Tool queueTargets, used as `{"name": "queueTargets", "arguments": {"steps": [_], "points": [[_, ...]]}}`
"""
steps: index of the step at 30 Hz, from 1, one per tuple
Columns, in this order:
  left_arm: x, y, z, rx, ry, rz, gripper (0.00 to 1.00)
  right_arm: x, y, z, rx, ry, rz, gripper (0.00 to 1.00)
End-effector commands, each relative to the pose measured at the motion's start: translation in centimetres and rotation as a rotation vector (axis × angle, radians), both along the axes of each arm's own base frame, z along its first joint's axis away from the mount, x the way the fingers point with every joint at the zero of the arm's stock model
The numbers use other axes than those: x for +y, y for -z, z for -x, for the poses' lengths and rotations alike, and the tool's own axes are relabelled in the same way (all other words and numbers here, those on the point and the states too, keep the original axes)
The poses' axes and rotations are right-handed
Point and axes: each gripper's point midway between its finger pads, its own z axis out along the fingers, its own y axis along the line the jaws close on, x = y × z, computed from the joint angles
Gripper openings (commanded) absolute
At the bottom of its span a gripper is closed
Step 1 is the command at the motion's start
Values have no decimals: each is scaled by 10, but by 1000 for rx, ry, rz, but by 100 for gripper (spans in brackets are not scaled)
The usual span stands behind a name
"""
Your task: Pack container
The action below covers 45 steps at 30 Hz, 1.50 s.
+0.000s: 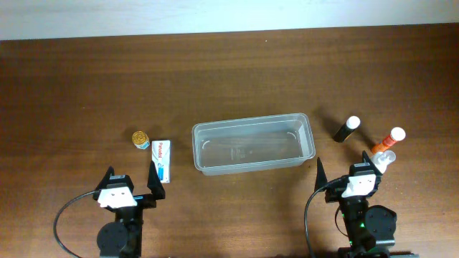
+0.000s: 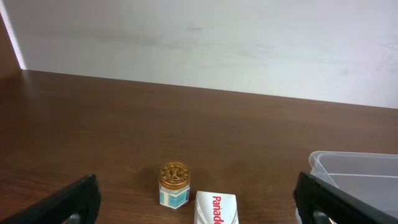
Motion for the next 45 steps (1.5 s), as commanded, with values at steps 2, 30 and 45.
{"name": "queueTargets", "arguments": {"steps": [2,30,45], "points": [[-1,0,0,-4,6,-12,100,0,2,0,2,2,10,98],[-1,-2,0,-9,10,-11,100,0,-7,-1,-29,3,-36,98],[-11,-59,2,219,66,-17,100,-4,-58,-7,184,48,-123,98]]}}
